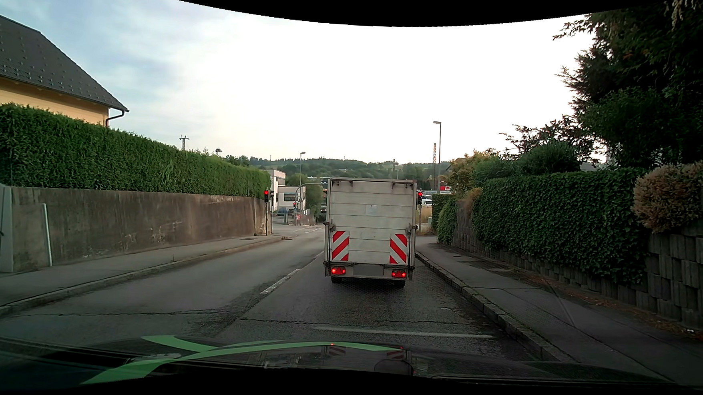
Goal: Follow the waypoints while adhering to traffic rules and regulations
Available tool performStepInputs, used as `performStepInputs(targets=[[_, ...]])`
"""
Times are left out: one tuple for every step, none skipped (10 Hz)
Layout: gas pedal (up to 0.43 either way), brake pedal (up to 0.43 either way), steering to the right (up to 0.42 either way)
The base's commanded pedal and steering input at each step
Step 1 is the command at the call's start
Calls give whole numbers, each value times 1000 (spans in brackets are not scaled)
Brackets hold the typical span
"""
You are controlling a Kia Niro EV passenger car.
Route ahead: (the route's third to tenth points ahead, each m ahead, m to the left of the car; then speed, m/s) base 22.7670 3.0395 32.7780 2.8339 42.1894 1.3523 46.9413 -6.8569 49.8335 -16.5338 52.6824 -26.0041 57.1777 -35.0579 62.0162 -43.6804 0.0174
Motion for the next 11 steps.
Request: performStepInputs(targets=[[0, 256, -14], [0, 256, -14], [0, 262, -15], [0, 262, -14], [0, 262, -14], [0, 262, -14], [0, 262, -15], [0, 262, -14], [0, 262, -15], [0, 262, -14], [0, 268, -14]])
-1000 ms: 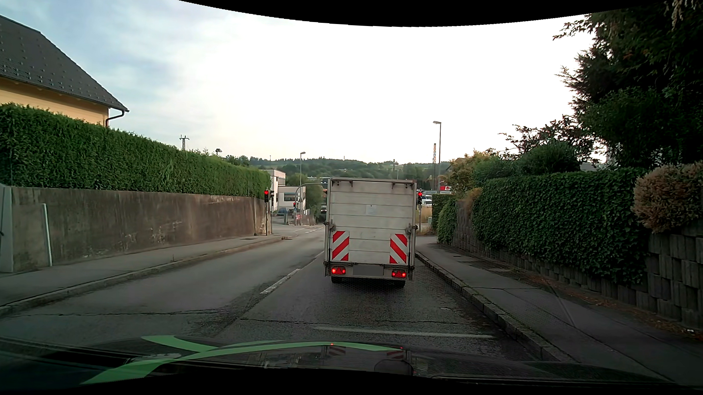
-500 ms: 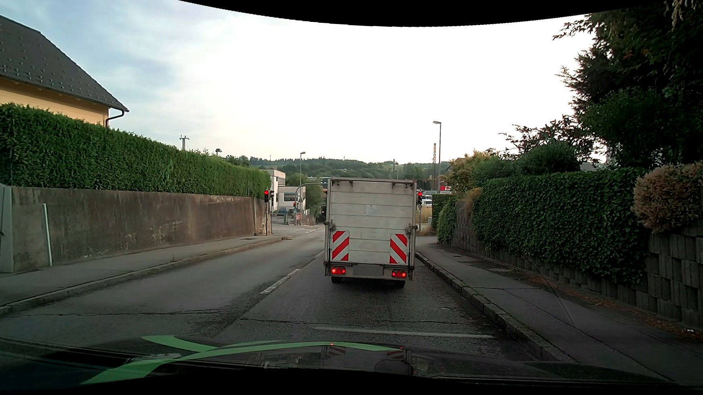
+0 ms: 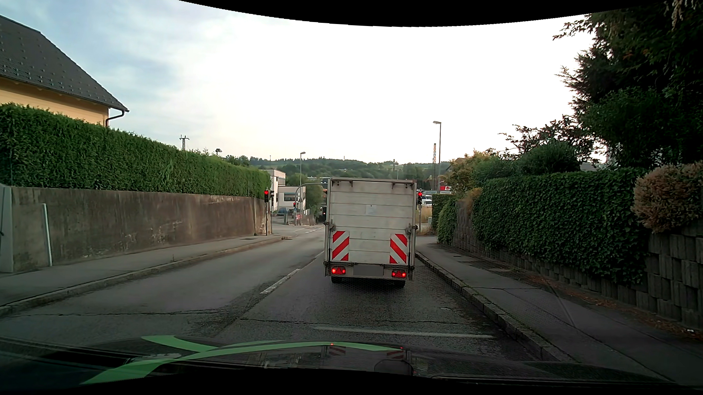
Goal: Follow the waypoints while adhering to traffic rules and regulations
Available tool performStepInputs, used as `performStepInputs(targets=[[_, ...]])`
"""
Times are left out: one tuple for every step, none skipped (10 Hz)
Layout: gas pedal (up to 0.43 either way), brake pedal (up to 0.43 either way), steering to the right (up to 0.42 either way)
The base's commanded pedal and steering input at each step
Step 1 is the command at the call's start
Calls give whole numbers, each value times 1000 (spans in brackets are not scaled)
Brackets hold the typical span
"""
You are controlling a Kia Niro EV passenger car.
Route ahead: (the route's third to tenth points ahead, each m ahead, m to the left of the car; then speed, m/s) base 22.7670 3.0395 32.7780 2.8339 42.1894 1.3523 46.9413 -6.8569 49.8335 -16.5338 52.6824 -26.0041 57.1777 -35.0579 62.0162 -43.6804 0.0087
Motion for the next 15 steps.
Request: performStepInputs(targets=[[0, 268, -14], [0, 268, -15], [0, 268, -14], [0, 268, -14], [0, 268, -14], [0, 268, -14], [0, 268, -14], [0, 268, -14], [0, 274, -14], [0, 268, -14], [0, 274, -14], [0, 268, -14], [0, 268, -14], [0, 268, -14], [0, 274, -14]])
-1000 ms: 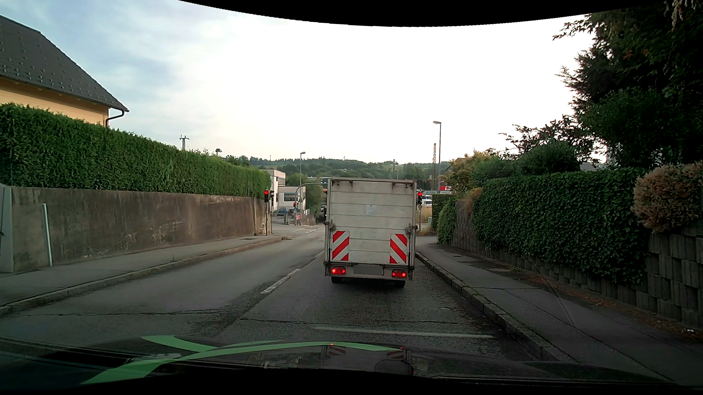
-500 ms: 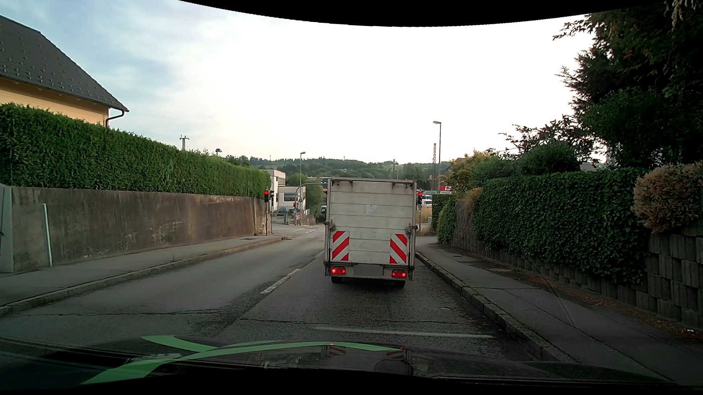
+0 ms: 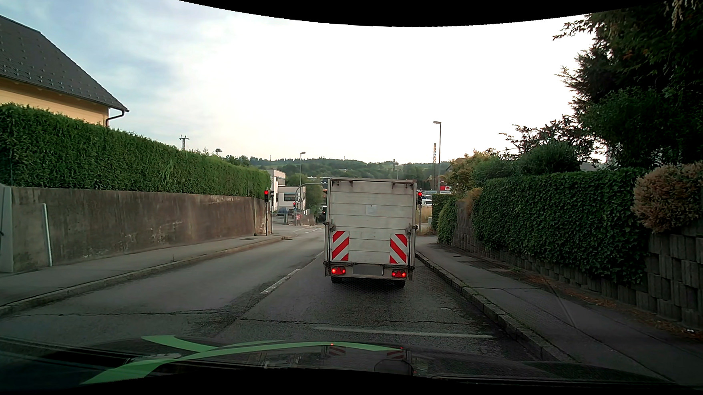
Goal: Follow the waypoints while adhering to traffic rules and regulations
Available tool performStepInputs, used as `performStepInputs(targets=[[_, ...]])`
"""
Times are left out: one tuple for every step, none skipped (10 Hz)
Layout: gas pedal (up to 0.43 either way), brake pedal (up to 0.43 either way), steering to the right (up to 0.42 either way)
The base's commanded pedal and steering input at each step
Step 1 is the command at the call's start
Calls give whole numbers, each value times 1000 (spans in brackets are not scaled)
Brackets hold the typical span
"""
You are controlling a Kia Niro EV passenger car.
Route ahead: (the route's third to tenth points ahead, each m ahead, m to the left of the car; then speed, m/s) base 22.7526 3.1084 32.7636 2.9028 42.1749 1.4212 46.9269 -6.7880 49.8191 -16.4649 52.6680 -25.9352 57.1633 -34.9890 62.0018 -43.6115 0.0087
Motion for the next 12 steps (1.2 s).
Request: performStepInputs(targets=[[0, 274, -14], [0, 274, -14], [0, 274, -15], [0, 274, -14], [0, 274, -14], [0, 274, -14], [0, 274, -14], [0, 274, -14], [0, 274, -14], [0, 274, -14], [0, 274, -14], [0, 274, -14]])
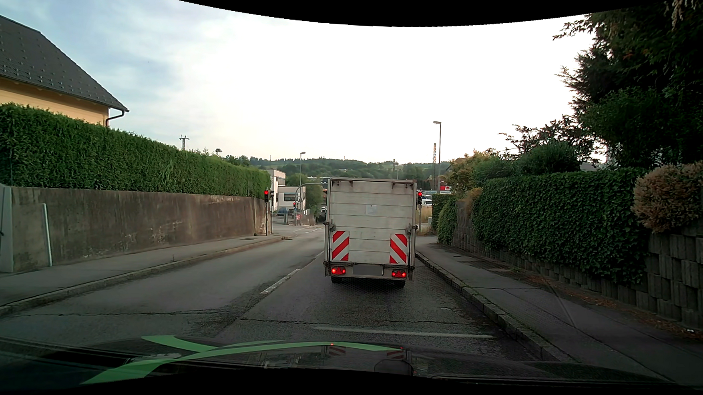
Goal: Follow the waypoints while adhering to traffic rules and regulations
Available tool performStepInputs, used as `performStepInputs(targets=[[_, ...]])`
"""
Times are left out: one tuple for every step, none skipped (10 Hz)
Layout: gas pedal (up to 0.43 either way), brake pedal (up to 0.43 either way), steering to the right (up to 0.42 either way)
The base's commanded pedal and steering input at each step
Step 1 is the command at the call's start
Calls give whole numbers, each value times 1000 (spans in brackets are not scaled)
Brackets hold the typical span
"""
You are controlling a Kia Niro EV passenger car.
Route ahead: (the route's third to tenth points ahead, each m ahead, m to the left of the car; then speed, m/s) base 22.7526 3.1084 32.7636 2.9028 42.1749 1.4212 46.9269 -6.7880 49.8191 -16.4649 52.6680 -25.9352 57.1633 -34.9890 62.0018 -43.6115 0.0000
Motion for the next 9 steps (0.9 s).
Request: performStepInputs(targets=[[0, 274, -15], [0, 274, -14], [0, 274, -14], [0, 274, -15], [0, 274, -14], [0, 274, -14], [0, 274, -15], [0, 274, -14], [0, 274, -14]])
